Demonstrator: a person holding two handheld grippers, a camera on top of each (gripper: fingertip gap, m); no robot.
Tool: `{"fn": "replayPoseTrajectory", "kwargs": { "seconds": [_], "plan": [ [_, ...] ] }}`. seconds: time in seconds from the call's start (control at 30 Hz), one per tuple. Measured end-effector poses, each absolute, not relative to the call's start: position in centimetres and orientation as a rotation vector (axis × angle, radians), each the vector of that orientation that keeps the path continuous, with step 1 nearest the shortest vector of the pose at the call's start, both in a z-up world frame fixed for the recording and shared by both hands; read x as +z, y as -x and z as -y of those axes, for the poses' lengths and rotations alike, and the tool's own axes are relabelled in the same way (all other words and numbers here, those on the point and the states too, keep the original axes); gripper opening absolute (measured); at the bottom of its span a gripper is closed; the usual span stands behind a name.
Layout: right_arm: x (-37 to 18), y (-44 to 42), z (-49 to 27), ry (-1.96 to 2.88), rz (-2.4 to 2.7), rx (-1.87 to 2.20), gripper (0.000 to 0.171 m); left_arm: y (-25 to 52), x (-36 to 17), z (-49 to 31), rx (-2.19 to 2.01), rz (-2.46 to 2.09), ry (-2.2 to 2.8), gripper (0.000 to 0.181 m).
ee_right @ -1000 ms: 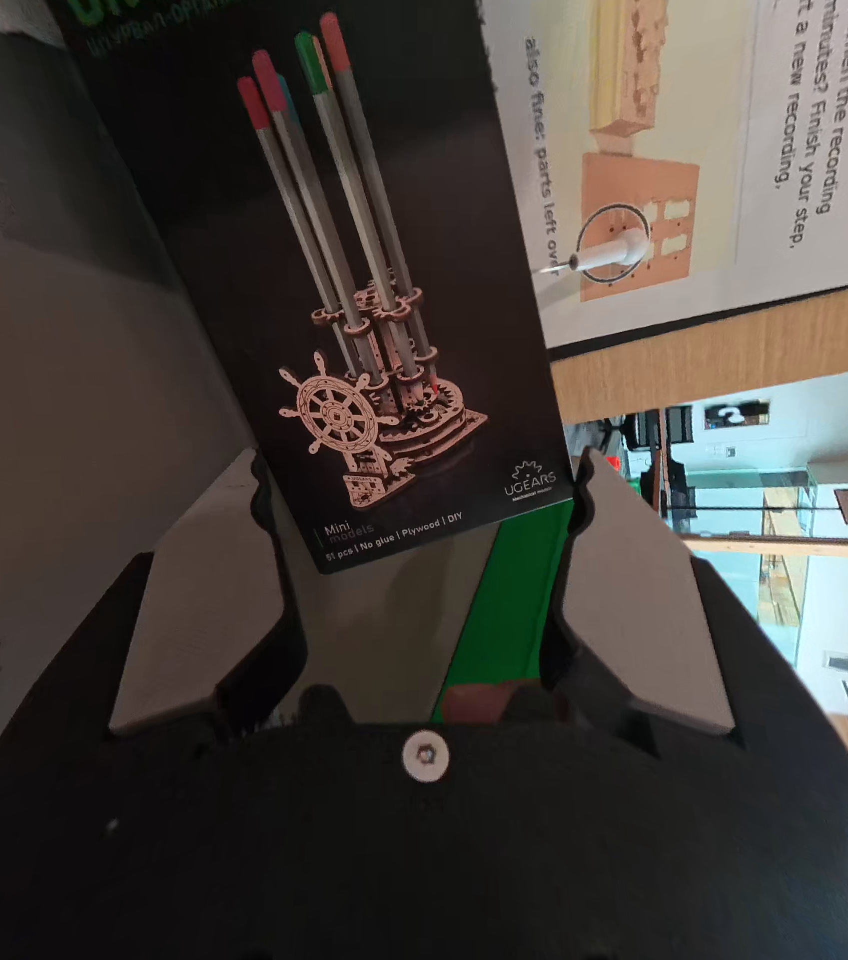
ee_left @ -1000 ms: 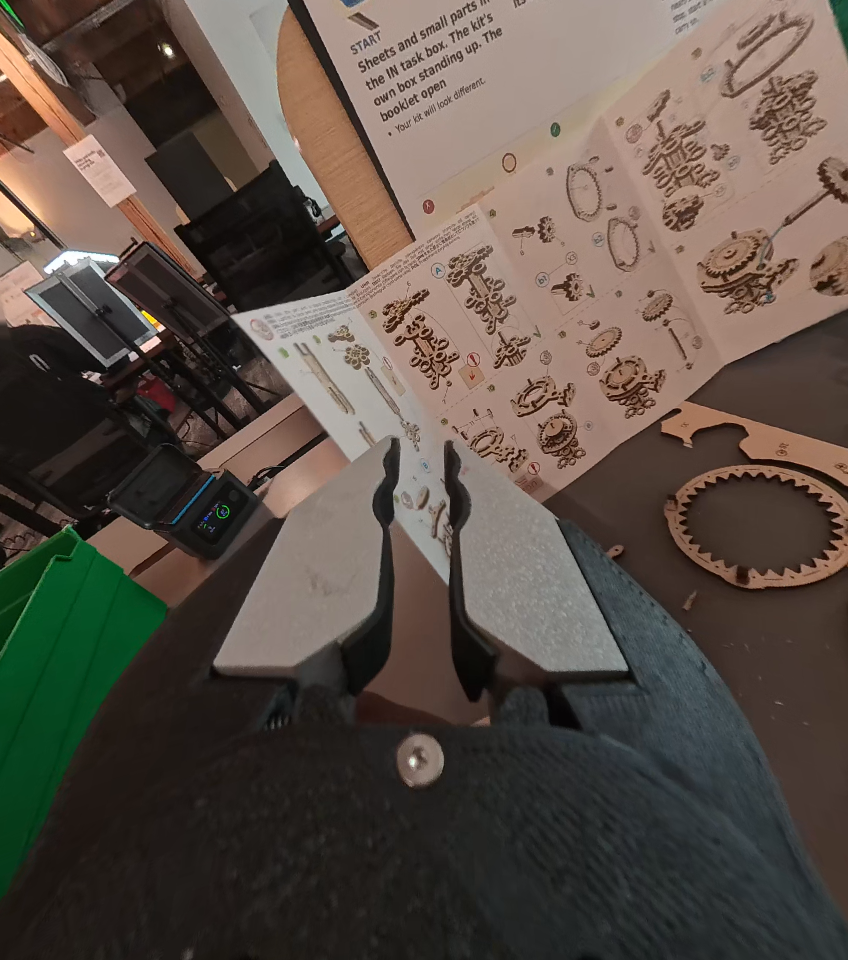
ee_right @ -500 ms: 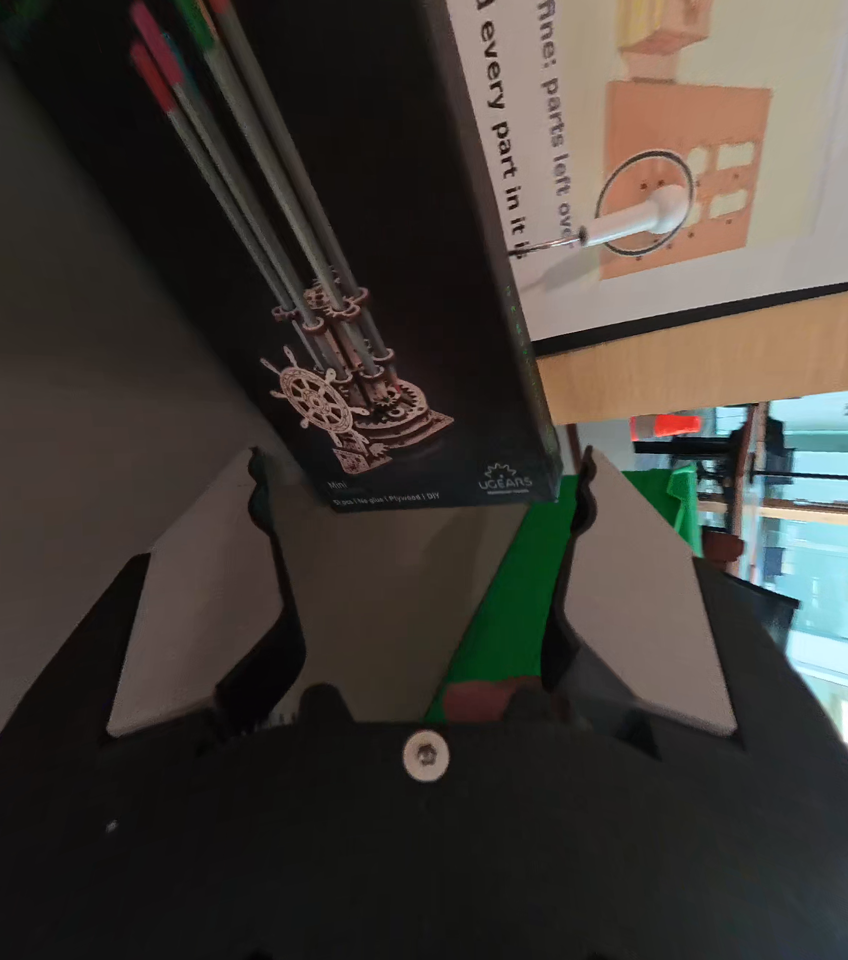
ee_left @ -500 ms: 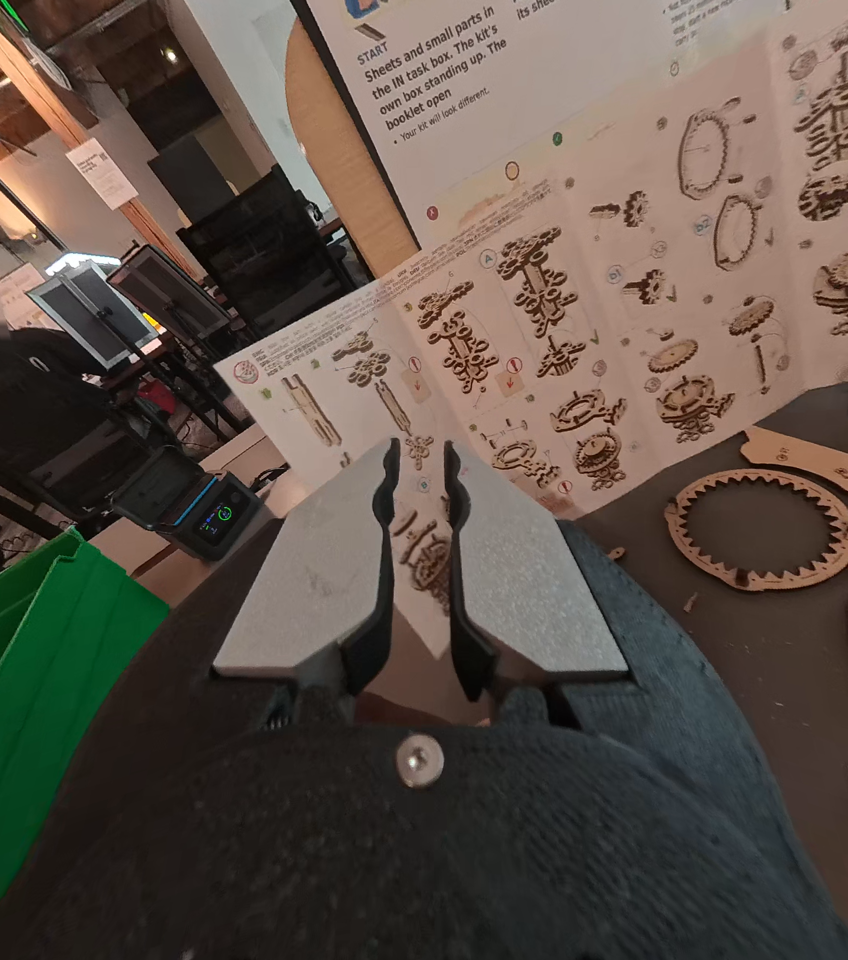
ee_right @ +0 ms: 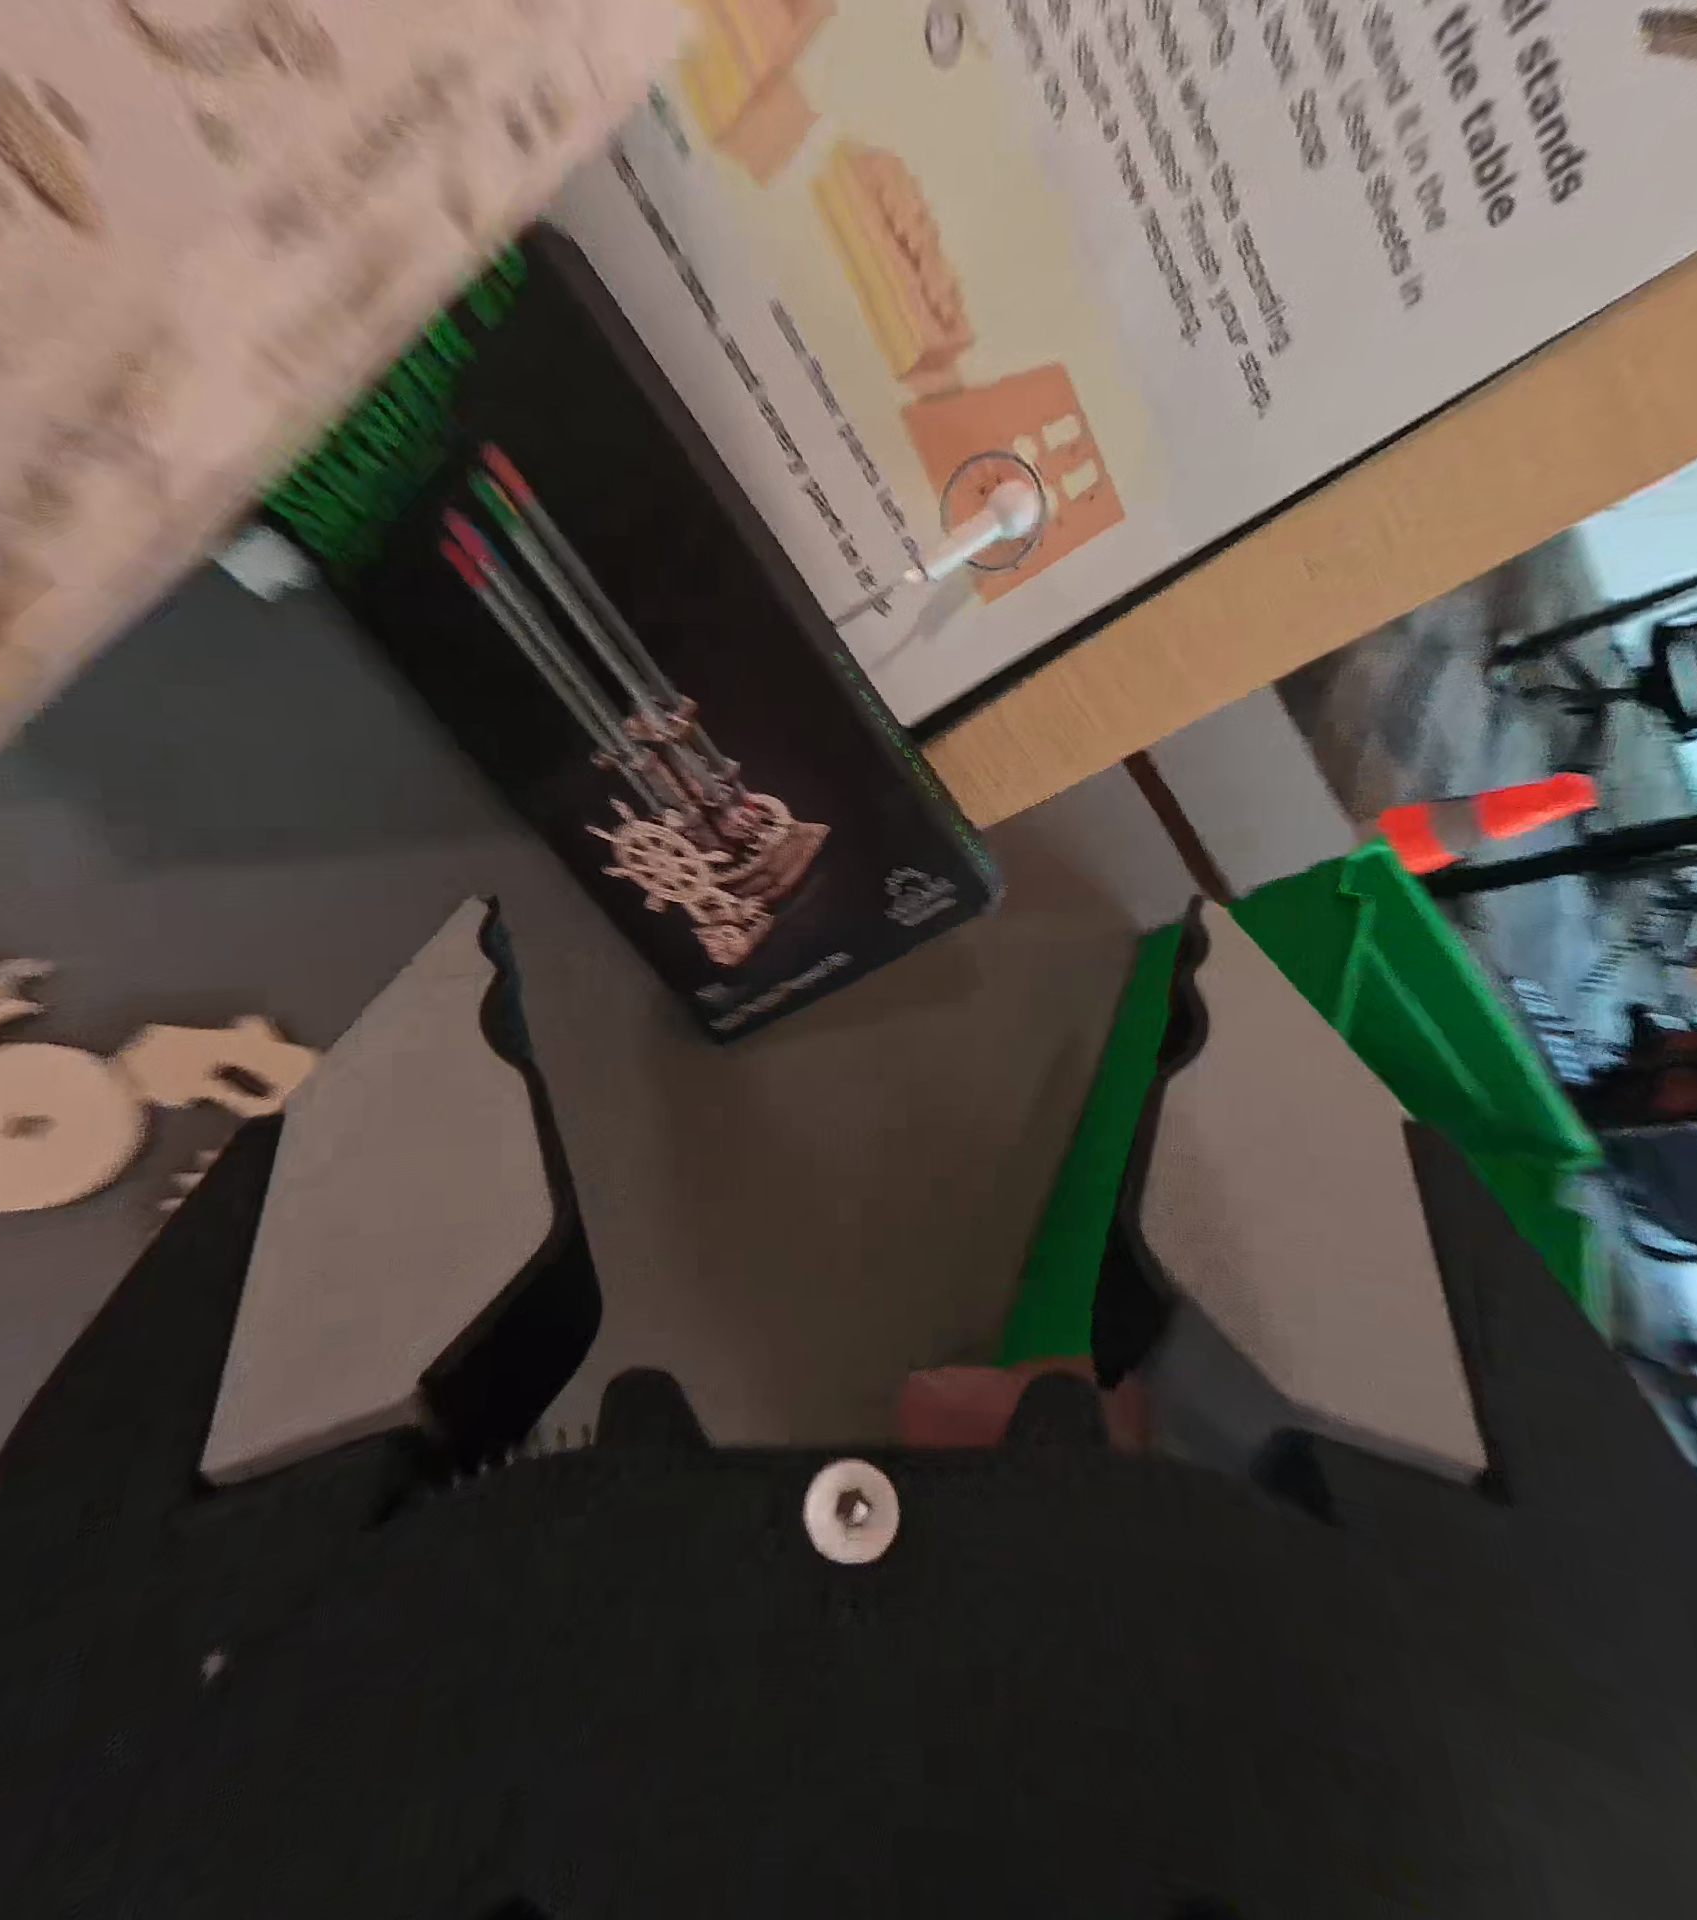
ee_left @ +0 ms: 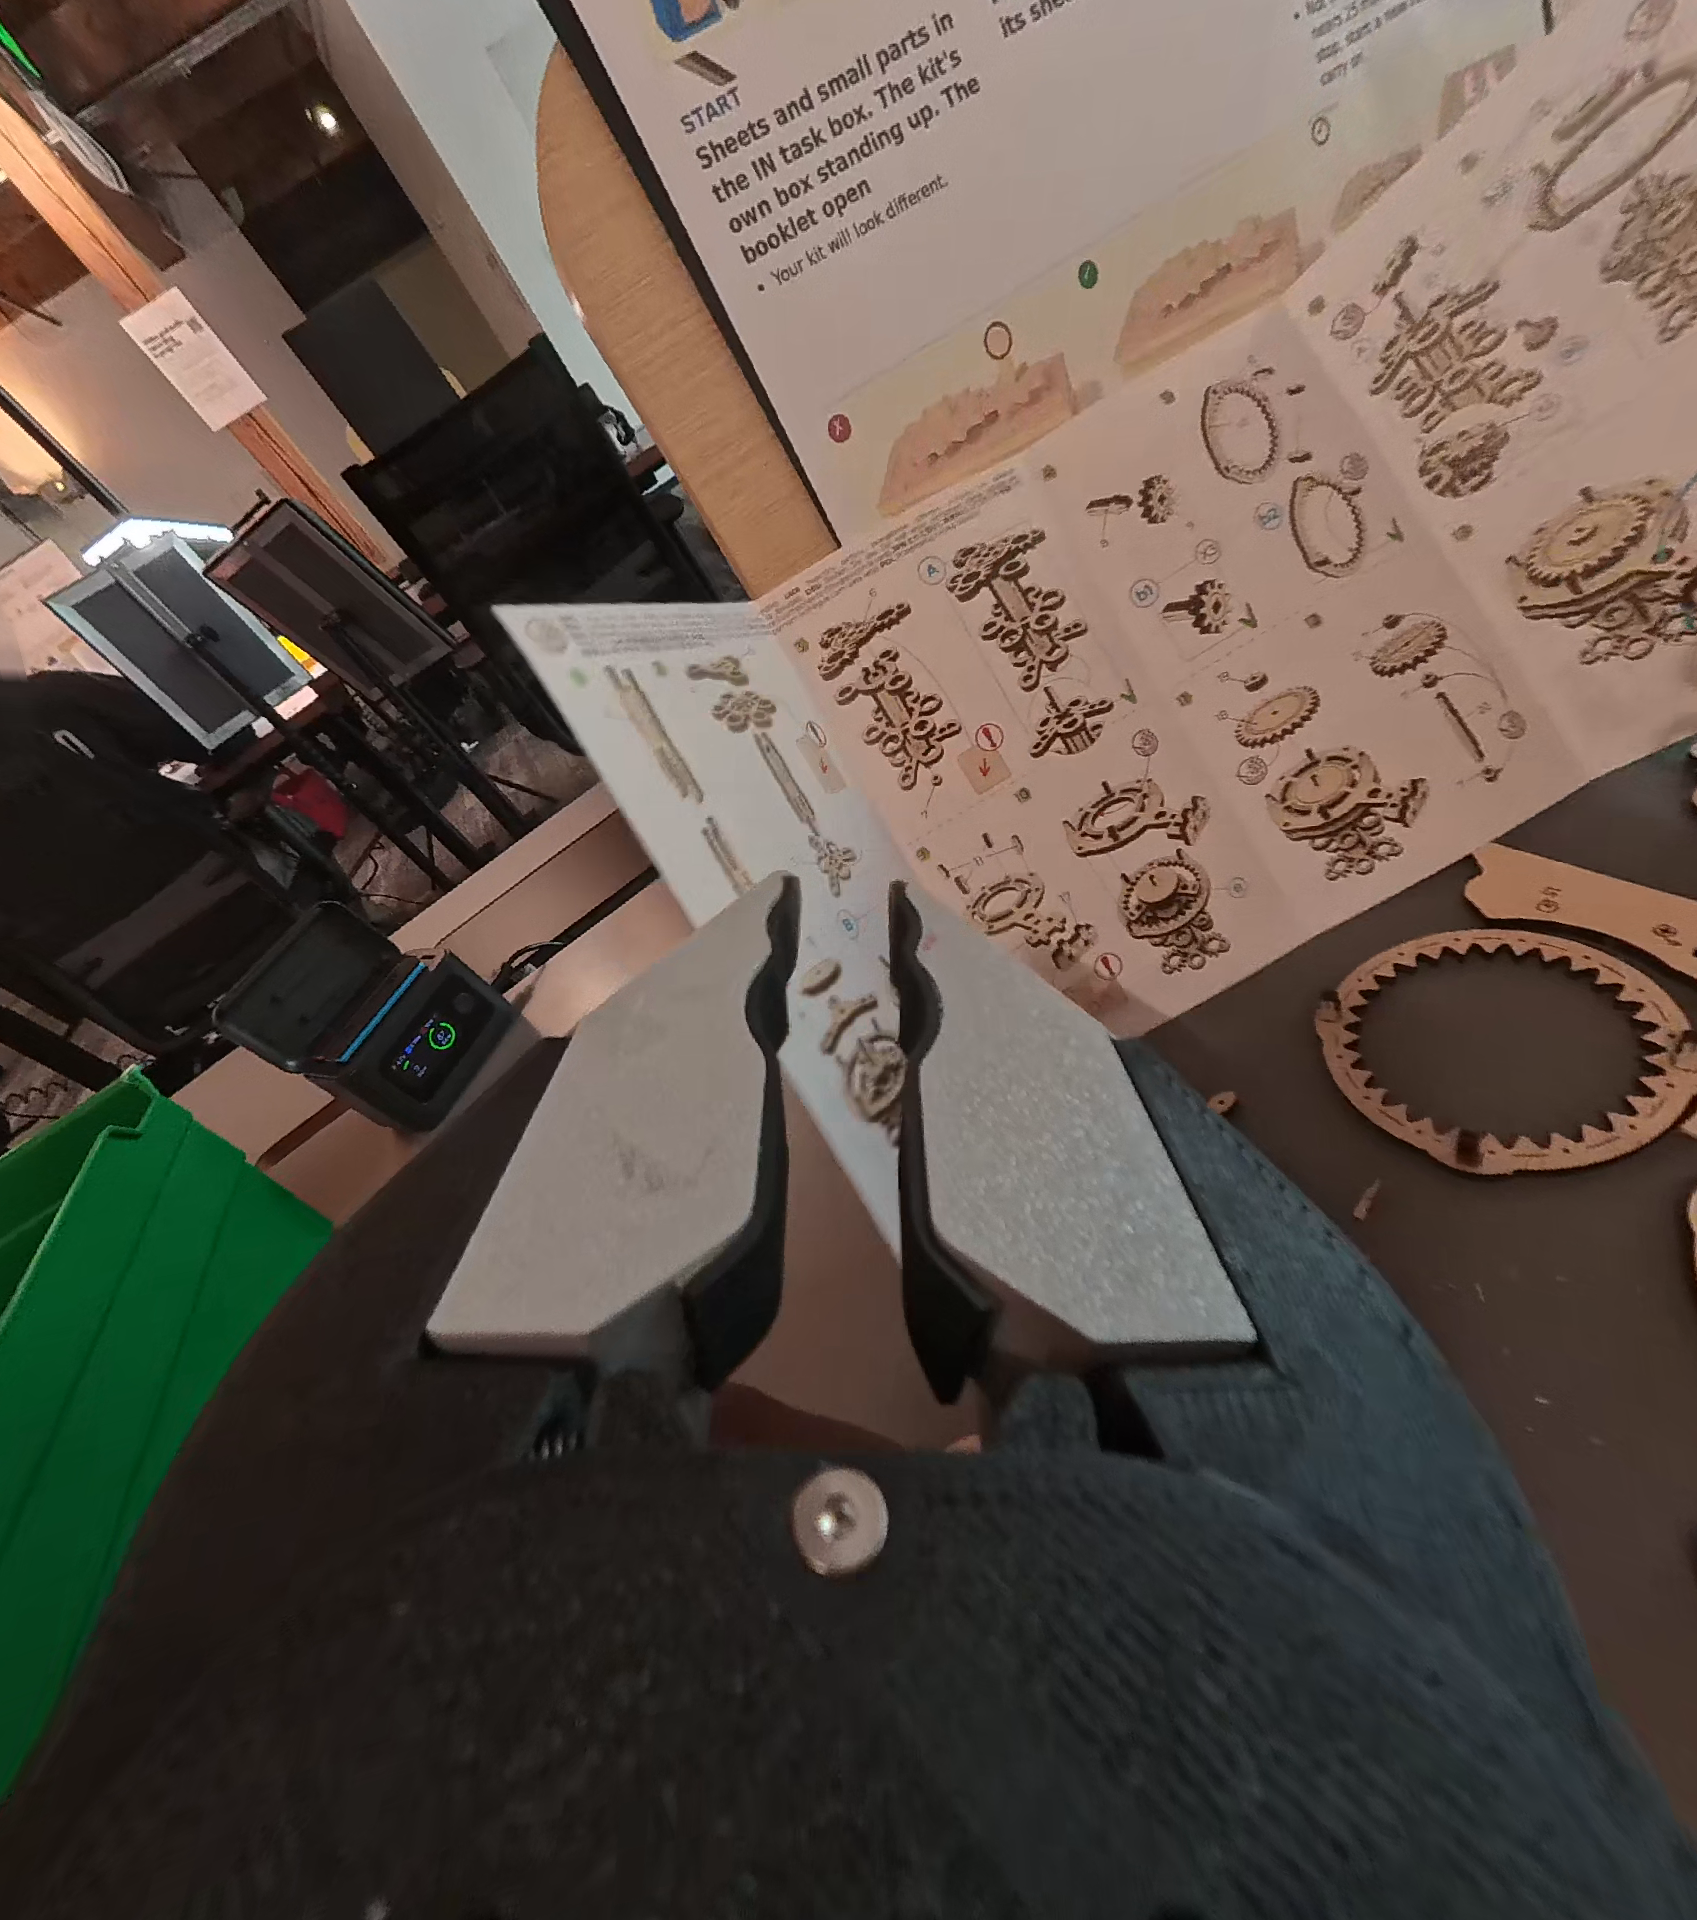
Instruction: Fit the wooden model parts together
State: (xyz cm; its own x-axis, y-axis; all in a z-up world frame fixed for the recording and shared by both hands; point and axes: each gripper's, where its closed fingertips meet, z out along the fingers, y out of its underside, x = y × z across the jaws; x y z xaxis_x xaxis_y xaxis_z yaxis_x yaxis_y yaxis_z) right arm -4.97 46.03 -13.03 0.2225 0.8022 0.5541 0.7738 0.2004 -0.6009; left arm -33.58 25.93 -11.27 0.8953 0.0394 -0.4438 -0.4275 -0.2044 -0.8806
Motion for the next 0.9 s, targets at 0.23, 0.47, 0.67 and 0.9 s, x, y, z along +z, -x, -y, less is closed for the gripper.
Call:
{"fn": "replayPoseTrajectory", "kwargs": {
  "seconds": [0.23,0.47,0.67,0.9],
  "plan": [
    [-13.8,8.2,-41.0,1.769,1.456,0.537,0.097,34.8,-11.4,-26.0,0.445,-0.234,1.752,0.018],
    [-13.0,11.6,-40.2,1.818,1.348,0.834,0.071,38.7,-12.9,-26.1,0.216,0.017,1.922,0.052],
    [-13.5,14.1,-38.9,1.883,1.347,1.023,0.037,38.4,-13.1,-27.4,-0.044,0.016,2.022,0.044],
    [-11.4,14.8,-39.2,1.676,1.328,1.059,0.0,35.6,-13.1,-28.5,-0.09,-0.172,1.926,0.0]
  ]
}}
